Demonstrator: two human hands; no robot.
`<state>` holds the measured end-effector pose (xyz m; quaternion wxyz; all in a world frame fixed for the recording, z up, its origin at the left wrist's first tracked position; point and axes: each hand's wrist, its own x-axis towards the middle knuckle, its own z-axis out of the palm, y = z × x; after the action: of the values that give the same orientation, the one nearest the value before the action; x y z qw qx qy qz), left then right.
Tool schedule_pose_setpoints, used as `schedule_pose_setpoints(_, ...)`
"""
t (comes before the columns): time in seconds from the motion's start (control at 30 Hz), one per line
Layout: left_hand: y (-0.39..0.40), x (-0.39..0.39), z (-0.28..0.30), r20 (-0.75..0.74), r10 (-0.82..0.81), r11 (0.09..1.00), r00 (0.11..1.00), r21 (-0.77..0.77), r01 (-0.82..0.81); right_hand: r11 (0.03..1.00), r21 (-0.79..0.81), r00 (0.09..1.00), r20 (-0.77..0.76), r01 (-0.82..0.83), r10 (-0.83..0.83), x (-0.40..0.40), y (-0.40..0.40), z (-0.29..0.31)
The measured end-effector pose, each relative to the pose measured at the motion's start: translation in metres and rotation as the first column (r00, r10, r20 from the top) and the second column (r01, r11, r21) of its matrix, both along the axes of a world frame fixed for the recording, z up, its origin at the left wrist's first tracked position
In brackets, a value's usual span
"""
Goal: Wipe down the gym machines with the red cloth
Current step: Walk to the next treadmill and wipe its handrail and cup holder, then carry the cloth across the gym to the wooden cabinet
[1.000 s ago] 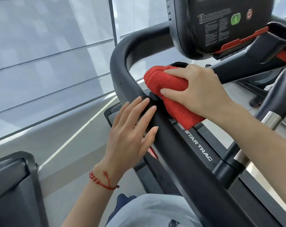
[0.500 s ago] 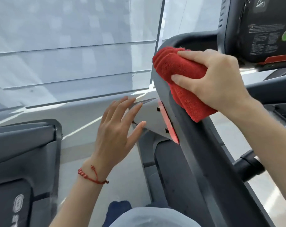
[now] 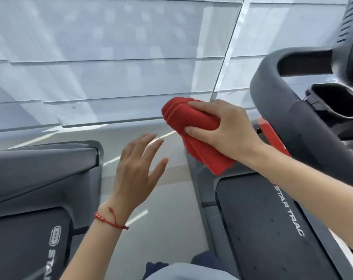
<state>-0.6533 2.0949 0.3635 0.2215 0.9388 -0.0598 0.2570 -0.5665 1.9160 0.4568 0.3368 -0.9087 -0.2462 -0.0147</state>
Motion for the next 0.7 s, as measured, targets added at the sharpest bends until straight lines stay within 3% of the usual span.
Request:
schedule_pose_setpoints(0.4,0.094,-0.077,-0.071,-0.199,0.355,0.931,0.914,-0.015,-0.365,0.974,0.223,0.979,-0.187,-0.036,0.08,-0.048,0.116,-0.122)
schedule_pose_setpoints(0.57,0.09,-0.109,-0.097,-0.325,0.524,0.829,0.787,-0.016,-0.559,0.962,0.244,0.94,-0.282,-0.123,0.191,-0.044,0.143,-0.163)
schedule_pose_setpoints(0.7,0.08,-0.126,-0.11,-0.386,0.667,0.687,0.638,-0.013,-0.727,0.935,0.24,0.869,-0.363,-0.261,0.336,-0.035,0.157,-0.184)
